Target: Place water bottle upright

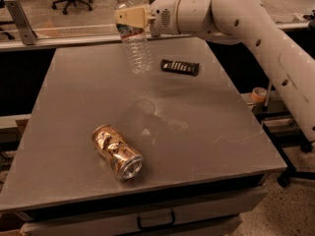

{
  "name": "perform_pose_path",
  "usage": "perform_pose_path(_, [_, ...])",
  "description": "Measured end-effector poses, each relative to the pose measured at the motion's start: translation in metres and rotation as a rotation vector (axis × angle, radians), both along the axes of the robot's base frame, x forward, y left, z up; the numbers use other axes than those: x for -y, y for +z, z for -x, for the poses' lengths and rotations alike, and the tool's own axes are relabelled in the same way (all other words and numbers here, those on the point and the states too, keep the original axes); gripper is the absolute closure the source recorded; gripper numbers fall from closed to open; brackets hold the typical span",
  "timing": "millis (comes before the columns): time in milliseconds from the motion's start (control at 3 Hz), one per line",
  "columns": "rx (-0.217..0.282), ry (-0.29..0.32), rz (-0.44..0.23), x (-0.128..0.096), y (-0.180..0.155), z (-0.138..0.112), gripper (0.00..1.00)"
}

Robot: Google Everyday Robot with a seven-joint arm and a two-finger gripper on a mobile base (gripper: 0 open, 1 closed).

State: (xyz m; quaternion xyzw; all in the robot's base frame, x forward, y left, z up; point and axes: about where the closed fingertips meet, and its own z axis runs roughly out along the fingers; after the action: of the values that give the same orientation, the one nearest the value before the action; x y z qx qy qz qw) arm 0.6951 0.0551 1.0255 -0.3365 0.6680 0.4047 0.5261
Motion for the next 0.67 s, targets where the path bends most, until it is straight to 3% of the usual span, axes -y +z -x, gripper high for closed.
perform_pose_path(667, [0.055,0.019,-0.064,0.050,-0.003,0.020,1.00])
